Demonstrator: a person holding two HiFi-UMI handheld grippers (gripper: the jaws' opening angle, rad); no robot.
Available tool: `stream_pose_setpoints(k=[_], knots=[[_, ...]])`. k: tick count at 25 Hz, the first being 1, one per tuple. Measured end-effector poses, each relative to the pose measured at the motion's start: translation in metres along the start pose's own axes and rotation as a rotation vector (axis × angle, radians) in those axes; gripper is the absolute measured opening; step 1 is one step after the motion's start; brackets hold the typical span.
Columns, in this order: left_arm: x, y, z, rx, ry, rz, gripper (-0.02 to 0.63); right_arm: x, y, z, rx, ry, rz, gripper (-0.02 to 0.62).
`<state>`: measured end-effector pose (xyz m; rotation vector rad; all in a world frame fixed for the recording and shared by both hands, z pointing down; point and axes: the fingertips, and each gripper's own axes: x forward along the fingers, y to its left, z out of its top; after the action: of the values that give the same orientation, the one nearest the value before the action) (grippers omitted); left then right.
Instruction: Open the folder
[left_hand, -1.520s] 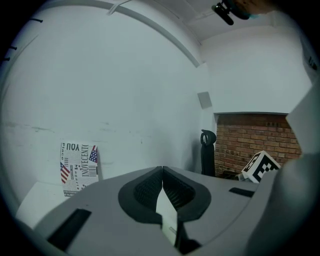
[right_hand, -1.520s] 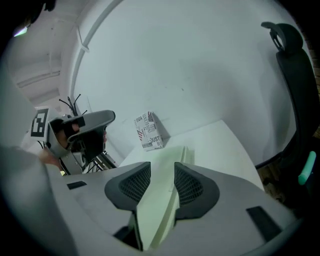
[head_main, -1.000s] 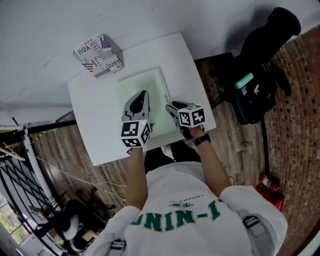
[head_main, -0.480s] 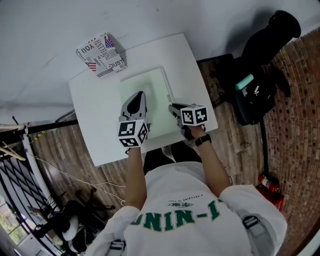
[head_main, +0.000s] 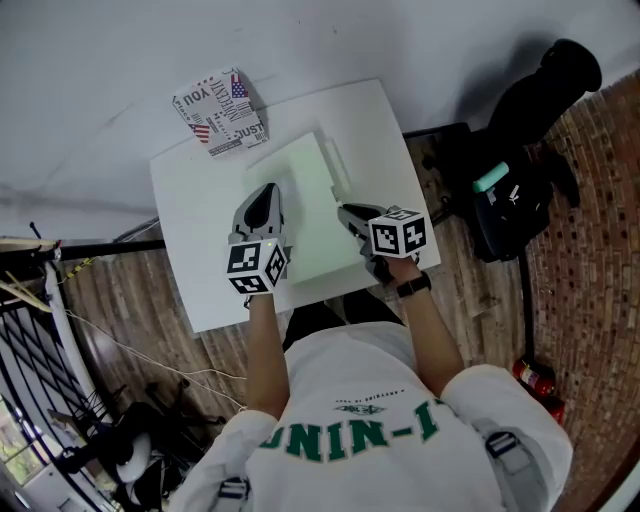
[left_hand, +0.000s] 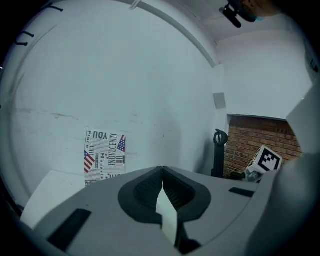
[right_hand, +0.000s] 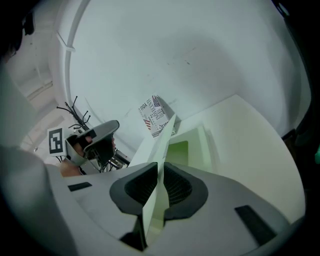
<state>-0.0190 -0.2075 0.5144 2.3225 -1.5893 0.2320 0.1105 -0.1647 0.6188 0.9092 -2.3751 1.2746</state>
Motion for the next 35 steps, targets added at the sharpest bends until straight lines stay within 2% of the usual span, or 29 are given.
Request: stream_pose_setpoints(k=[13, 19, 27, 35], knots=[[-0.061, 0.069, 0.025, -0.022, -0.069, 0.115, 0.015, 0.007, 0.115, 0.017, -0.049, 0.004, 0.168, 0.051], [-0.106, 0.103, 0.028, -0.055, -0.103, 0.197, 0.015, 0.027, 0.157, 0.022, -0.144, 0.063, 0.212, 0.066], [-0.161, 0.148, 0.024, -0.105, -0.14, 0.327, 0.015, 0.065, 0.219, 0.017, -0.204, 0.137, 0.343, 0.097], [-0.198, 0.18, 0.025, -0.126, -0.171, 0.42, 0.015, 0.103, 0.268, -0.003, -0.274, 0.209, 0.467, 0.114]])
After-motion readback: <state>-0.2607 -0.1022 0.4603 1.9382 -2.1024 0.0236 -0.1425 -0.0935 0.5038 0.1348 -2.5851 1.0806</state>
